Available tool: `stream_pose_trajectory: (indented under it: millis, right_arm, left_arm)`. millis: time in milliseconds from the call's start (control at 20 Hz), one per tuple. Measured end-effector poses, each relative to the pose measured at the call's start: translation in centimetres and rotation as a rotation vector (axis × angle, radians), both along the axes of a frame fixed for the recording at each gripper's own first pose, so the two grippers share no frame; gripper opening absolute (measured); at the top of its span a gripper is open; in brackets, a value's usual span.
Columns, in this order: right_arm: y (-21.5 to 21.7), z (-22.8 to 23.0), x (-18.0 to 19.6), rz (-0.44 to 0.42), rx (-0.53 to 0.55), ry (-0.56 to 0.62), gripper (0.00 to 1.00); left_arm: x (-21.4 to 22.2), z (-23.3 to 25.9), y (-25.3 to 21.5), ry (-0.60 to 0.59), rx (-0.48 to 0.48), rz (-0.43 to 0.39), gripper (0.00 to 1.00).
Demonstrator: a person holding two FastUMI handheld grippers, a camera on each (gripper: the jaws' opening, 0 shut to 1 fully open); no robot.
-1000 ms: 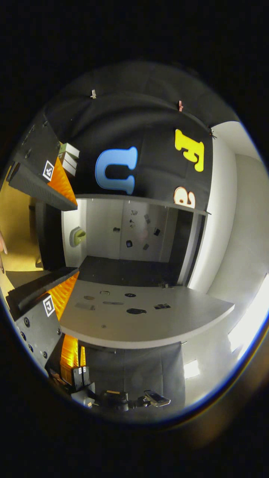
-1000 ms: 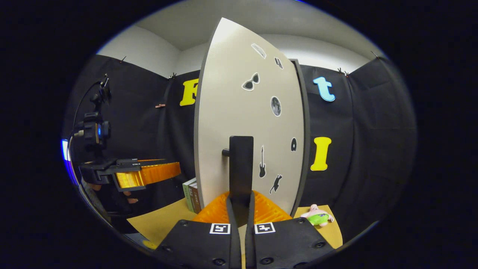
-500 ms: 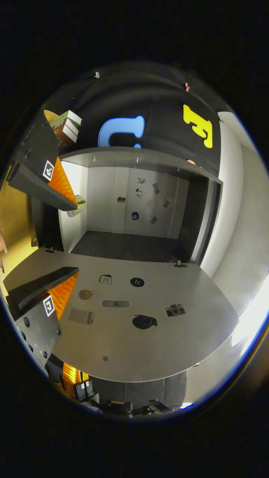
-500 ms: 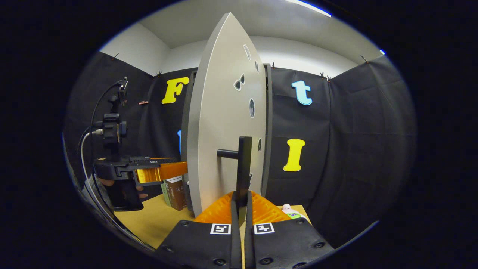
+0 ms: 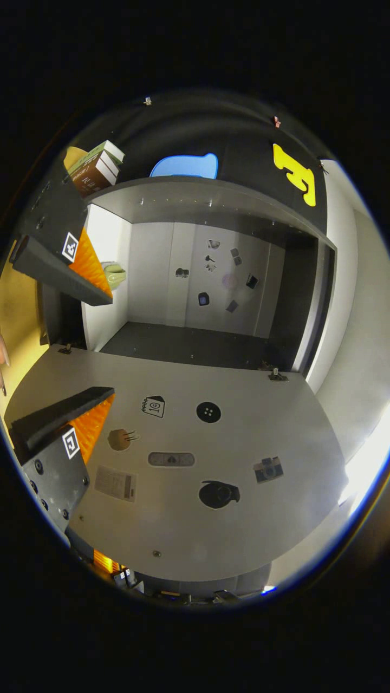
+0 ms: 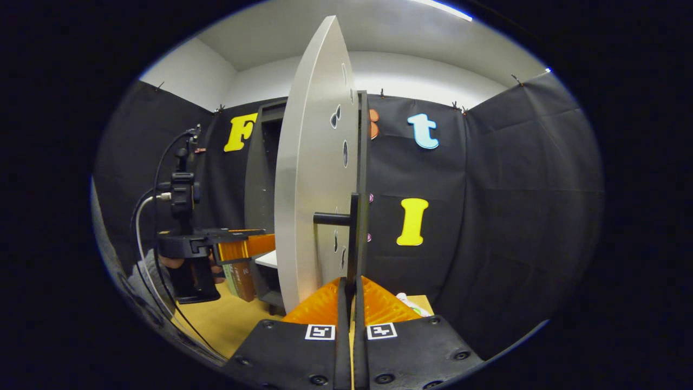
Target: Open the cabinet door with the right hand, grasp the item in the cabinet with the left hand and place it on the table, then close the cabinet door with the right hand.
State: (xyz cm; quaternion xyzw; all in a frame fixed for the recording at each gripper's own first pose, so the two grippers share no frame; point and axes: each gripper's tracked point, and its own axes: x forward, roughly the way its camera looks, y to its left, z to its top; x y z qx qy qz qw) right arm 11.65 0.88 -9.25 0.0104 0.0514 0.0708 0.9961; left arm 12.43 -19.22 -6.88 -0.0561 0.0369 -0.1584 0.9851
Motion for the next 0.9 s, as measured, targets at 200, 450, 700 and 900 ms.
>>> stream_pose_trajectory:
  millis: [200, 450, 700, 900]
  right_arm:
    - [-0.6, 0.0, 0.1, 0.006, -0.002, -0.009, 0.07]
    - [-1.1, 0.1, -0.7, 0.037, -0.074, -0.026, 0.06]
    - [-2.4, 1.7, 0.0, -0.018, -0.053, -0.117, 0.05]
    - [-7.7, 1.5, 0.7, -0.268, -0.093, -0.127, 0.57]
  left_arm:
    - [0.4, 0.0, 0.6, 0.001, 0.023, 0.023, 0.95]
    - [2.9, -0.6, 4.3, 0.062, 0.028, 0.1, 0.95]
    - [7.7, -1.1, 7.7, 0.187, 0.001, 0.135, 0.94]
    - [11.4, -3.6, 7.4, 0.354, -0.067, 0.099, 0.92]
